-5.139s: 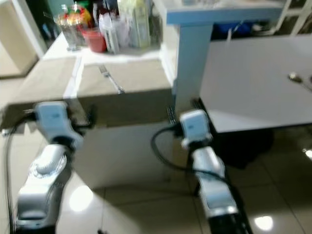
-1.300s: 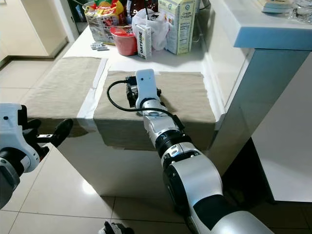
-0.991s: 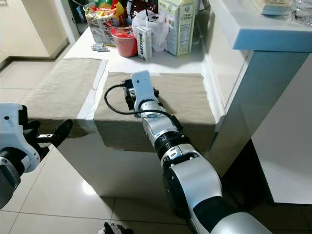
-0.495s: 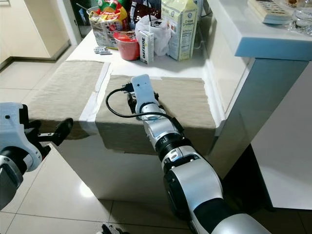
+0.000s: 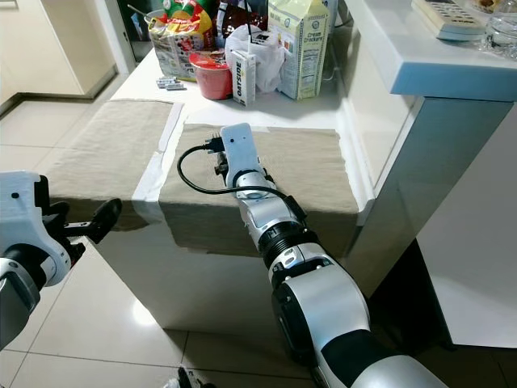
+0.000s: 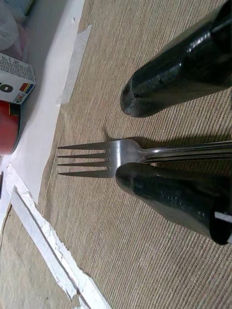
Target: Setting the table
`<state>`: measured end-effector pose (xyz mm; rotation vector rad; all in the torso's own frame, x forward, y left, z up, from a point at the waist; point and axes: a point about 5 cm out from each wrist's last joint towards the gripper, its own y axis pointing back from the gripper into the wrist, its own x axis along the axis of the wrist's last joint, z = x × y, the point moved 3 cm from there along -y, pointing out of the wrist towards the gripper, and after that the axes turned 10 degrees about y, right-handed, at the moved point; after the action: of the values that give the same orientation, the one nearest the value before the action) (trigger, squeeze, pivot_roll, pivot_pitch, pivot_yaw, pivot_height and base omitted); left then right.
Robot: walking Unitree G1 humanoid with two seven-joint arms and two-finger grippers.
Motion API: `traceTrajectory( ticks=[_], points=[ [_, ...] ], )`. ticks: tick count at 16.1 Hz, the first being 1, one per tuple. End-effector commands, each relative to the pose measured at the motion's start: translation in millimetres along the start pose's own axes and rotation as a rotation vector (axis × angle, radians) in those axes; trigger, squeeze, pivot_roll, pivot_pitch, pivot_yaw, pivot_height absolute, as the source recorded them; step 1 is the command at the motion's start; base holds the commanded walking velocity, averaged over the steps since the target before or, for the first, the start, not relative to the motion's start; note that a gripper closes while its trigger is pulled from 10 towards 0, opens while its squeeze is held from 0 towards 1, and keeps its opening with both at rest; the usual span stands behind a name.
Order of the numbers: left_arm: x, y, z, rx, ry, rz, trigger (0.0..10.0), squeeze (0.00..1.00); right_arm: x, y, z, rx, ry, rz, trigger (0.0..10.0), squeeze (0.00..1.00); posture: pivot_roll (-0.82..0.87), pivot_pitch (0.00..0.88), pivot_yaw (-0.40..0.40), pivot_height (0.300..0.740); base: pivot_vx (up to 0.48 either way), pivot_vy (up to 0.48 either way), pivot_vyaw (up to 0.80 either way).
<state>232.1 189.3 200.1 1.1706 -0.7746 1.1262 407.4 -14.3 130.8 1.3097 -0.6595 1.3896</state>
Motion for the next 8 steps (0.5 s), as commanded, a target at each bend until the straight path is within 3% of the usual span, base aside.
traceTrajectory(
  ticks=[1, 4, 8],
  points=[
    [1, -1.1, -0.4, 0.008, -0.004, -0.006, 10.0, 0.00, -100, 21.9, -24.9, 0.071, -0.060, -0.357, 0.0, 0.00, 0.27, 0.095, 0.069, 0.740, 0.000, 0.000, 0.00],
    [3, -2.5, 0.7, 0.004, -0.008, 0.006, 10.0, 0.00, -91, 18.7, -24.0, 0.059, -0.050, -0.298, 0.0, 0.00, 0.27, 0.100, 0.070, 0.740, 0.000, 0.000, 0.00],
    [6, -4.9, 2.4, 0.005, -0.012, 0.034, 10.0, 0.00, -42, 7.9, -13.2, -0.025, 0.055, -0.052, 0.0, 0.00, 0.25, 0.104, 0.071, 0.740, 0.000, 0.000, 0.00]
  ],
)
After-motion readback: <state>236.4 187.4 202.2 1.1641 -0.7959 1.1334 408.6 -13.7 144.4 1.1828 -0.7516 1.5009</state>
